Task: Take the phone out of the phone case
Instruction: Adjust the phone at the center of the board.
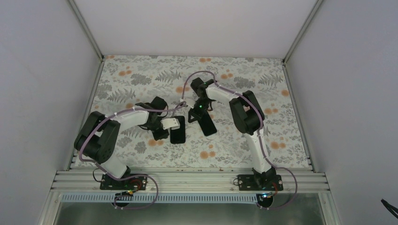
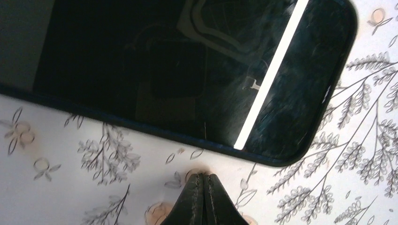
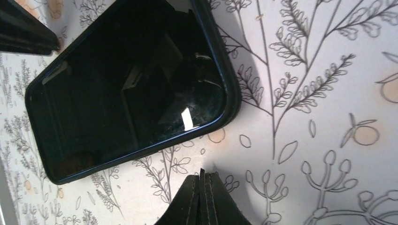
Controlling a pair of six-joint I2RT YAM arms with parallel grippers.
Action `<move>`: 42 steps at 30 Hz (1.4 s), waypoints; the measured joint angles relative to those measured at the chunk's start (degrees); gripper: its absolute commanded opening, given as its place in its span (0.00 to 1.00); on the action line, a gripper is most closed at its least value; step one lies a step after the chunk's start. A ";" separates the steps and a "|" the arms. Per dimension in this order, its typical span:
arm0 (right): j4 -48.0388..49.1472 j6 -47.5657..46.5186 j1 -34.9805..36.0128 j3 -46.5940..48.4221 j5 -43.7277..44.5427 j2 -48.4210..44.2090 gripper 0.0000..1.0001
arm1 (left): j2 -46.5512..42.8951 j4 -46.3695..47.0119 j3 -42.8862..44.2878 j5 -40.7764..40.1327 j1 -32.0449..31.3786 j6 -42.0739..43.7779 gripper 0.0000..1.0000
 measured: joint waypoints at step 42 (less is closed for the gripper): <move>-1.97 -0.26 0.55 12.09 2.34 1.73 0.90 | -4.35 -10.47 8.39 -0.24 -12.41 3.30 1.00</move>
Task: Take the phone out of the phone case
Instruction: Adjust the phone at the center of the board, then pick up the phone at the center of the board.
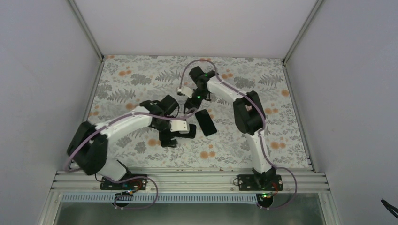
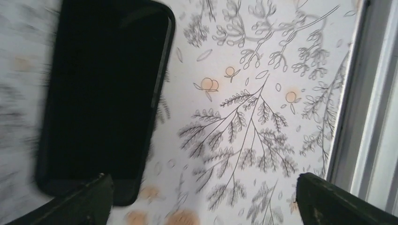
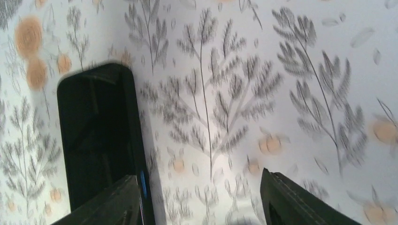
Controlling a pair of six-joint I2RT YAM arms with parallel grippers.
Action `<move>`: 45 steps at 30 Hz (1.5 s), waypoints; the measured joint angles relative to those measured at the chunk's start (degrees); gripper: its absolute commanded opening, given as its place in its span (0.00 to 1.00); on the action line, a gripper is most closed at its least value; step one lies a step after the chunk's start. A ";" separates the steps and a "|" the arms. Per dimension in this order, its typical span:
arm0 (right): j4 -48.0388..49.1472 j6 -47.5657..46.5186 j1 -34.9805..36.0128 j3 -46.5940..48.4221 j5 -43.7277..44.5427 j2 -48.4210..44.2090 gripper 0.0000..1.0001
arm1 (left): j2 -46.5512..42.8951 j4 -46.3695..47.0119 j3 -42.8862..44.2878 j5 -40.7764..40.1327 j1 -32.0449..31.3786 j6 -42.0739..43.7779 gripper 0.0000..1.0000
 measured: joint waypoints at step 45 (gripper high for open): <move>10.88 -0.55 13.97 -23.63 21.70 -12.52 1.00 | -1.05 9.94 11.39 4.74 40.85 -9.18 1.00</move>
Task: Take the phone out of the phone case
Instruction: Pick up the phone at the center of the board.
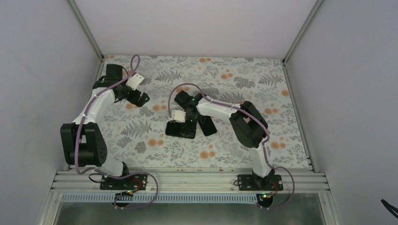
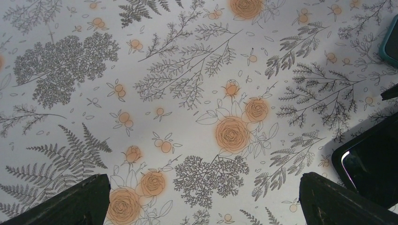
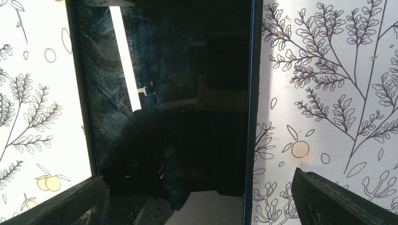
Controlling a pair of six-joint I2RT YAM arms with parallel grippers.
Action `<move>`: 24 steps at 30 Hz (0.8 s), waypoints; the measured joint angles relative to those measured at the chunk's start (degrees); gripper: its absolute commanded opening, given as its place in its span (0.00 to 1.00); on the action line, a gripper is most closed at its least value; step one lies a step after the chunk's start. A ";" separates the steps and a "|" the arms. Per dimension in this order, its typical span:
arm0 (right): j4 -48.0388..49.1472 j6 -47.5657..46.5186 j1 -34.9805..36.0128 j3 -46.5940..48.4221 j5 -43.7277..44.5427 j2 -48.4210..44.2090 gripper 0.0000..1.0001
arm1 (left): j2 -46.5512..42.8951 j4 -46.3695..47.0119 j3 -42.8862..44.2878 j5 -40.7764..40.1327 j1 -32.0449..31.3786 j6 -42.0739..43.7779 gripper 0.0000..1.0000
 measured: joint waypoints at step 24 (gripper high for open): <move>-7.91 1.51 0.07 5.31 -3.80 2.38 1.00 | -0.02 2.36 -4.26 -0.61 0.00 -0.46 1.00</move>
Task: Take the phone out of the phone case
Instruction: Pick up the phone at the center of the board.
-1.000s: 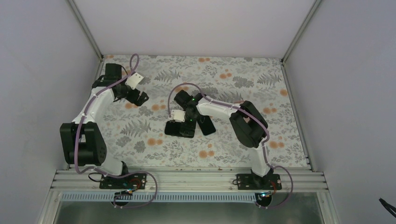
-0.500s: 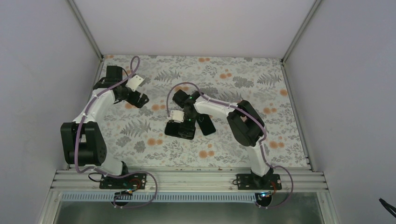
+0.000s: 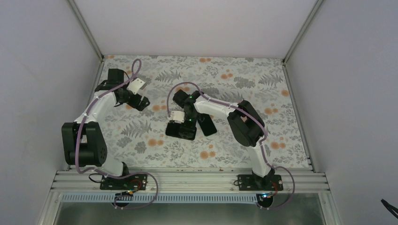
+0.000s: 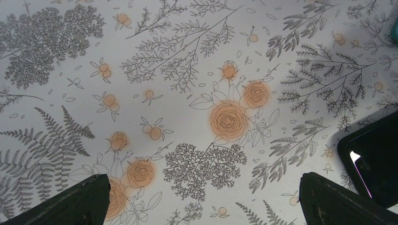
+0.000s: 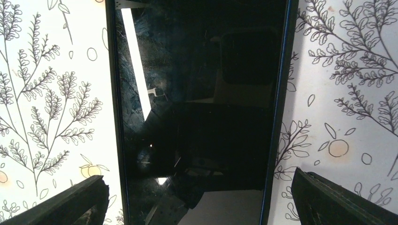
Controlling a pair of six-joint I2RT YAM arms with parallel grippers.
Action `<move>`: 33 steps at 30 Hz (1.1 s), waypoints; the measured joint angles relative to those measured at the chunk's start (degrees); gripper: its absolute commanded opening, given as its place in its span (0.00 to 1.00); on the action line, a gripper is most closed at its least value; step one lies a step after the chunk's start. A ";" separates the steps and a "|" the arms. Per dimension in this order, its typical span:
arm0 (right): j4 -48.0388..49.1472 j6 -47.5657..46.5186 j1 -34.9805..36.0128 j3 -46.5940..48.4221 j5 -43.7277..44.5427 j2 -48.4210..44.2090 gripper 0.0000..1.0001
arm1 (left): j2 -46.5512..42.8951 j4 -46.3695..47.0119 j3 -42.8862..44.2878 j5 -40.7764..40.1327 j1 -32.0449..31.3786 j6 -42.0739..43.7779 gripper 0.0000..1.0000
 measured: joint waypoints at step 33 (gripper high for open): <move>6.54 2.34 4.94 -6.19 10.91 -2.01 0.79 | -0.44 0.72 -3.28 1.18 -0.02 1.22 1.00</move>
